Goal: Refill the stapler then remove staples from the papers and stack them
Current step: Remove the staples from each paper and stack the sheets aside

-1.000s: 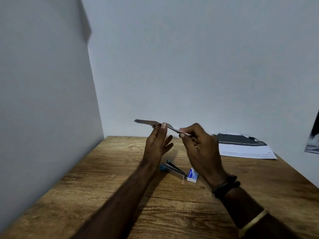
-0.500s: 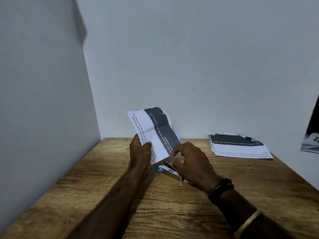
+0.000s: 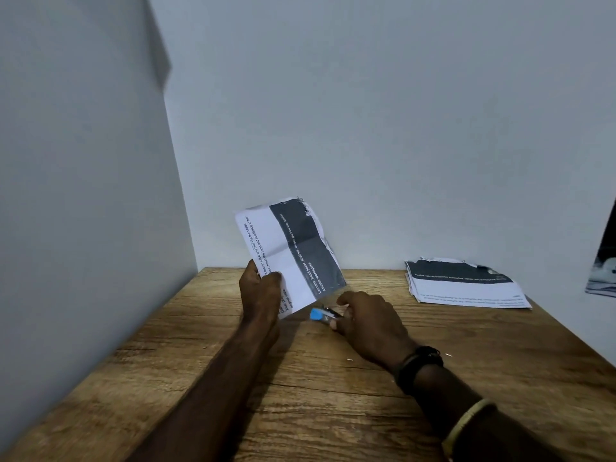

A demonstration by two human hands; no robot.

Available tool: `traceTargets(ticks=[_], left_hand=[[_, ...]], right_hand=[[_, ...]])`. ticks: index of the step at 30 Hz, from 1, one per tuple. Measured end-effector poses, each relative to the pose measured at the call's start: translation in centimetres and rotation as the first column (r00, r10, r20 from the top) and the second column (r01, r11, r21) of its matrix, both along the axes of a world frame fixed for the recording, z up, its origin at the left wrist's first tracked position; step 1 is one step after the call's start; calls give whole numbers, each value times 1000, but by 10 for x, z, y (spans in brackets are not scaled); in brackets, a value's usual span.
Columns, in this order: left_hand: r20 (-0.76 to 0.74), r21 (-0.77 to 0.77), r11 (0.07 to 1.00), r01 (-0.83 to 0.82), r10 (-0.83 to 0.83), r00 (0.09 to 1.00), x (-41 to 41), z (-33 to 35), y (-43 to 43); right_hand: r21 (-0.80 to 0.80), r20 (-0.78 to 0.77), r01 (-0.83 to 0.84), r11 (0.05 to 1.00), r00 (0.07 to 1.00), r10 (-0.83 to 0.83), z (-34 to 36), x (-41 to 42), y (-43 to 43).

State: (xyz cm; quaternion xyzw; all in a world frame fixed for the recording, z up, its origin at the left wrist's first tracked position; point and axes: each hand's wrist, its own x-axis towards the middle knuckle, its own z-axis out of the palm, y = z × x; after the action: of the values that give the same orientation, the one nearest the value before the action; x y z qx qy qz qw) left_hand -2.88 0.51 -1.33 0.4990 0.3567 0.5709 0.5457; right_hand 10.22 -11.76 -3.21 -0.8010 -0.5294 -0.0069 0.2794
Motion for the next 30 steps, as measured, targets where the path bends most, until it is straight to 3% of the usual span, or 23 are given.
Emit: traceTargets(ticks=[3,5,7,9,11,12,14,19,27,30], left_hand=[[34,-32,999,-14,16,999,-4,2,3],[69,-49,999,-15,19,997,-6,5,4],[91,-65,998,-13,19,996,-7,7,5],[95,-67,998,-7,13,995,-8,8,4],[94,-63,998,2,4,996,-8,8,2],[91,-59,998,5,0,996,-8,8,2],[79,-47,999,10,-6,997,-9,8,1],[67,-9,1000,5,-5,998,-9,8,1],[33,21,1000,-3,2,999,-7,9,-5],[43,16,1000,-9,9,999,-8,10,-7]], right_hand=[[101,-216,53,993,976,-30,10,7,-1],[222,-408,71,972,913,27,13,16,-3],[320,-658,96,942,738,149,17,21,-4],[343,-847,113,933,466,255,21,23,-6],[331,-919,99,939,259,297,23,24,-8],[320,-931,71,945,208,300,22,25,-8],[304,-937,8,953,183,298,19,24,-8],[326,-919,-19,945,228,322,12,23,-6],[256,-965,-9,967,63,256,19,21,-9],[287,-949,-57,956,123,292,18,20,-8]])
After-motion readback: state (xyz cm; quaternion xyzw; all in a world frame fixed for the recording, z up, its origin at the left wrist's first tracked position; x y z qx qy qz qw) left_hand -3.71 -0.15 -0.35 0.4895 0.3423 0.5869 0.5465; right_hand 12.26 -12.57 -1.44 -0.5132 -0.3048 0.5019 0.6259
